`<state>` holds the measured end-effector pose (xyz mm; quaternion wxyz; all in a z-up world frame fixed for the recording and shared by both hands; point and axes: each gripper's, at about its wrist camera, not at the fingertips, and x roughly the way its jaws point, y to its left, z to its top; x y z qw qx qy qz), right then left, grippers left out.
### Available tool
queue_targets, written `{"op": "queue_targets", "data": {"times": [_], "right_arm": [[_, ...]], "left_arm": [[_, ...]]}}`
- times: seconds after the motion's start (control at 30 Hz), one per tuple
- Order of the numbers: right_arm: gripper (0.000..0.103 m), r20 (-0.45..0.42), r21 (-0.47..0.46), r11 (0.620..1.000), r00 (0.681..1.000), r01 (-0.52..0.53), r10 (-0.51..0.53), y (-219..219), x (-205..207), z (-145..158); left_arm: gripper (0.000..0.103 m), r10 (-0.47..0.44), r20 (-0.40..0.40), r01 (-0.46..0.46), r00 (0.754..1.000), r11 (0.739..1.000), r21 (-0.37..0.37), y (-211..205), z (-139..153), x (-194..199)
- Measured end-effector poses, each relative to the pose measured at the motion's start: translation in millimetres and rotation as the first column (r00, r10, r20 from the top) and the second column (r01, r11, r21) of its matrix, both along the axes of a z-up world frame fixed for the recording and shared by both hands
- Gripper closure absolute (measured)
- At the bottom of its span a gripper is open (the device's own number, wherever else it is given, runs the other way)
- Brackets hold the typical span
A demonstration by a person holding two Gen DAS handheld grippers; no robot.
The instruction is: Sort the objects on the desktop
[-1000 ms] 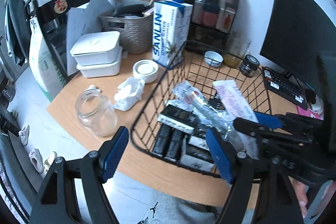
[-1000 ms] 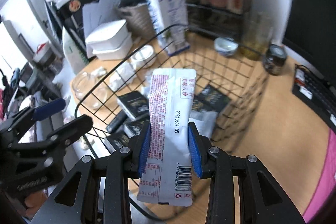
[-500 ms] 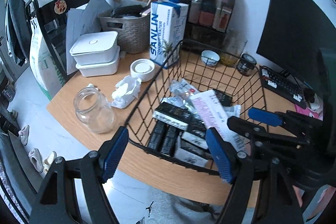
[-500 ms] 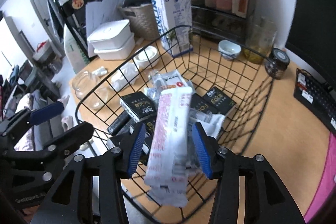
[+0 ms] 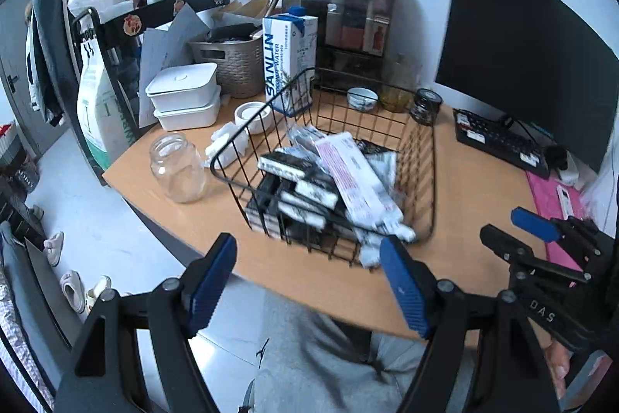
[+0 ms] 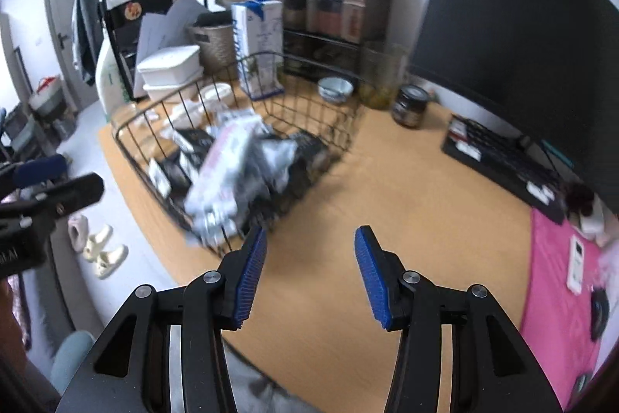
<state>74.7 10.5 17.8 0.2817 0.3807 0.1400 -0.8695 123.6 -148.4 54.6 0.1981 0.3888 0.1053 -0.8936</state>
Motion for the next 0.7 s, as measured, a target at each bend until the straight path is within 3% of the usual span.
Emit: {"op": "queue_targets", "data": {"times": [0.13, 0.27, 0.4, 0.7], "right_arm": [[0.055, 0.025, -0.018, 1.0, 1.0, 0.006, -0.005, 27, 17, -11], [0.055, 0.009, -0.012, 1.0, 1.0, -0.022, 0.022, 37, 32, -9], [0.055, -0.035, -0.007, 1.0, 0.999, -0.007, 0.007, 40, 41, -5], [0.055, 0.01, -0.003, 1.0, 1.0, 0.018, -0.018, 35, 23, -18]], "left_arm": [[0.023, 0.021, -0.011, -0.021, 1.0, 0.999, -0.041, 15, 3, 21], [0.02, 0.022, -0.016, -0.022, 1.0, 0.999, -0.034, 21, 1, 32], [0.019, 0.013, -0.035, -0.015, 0.999, 0.998, -0.056, 29, 2, 28], [0.017, -0.029, 0.026, 0.03, 0.999, 1.0, -0.008, 23, -23, 4]]}}
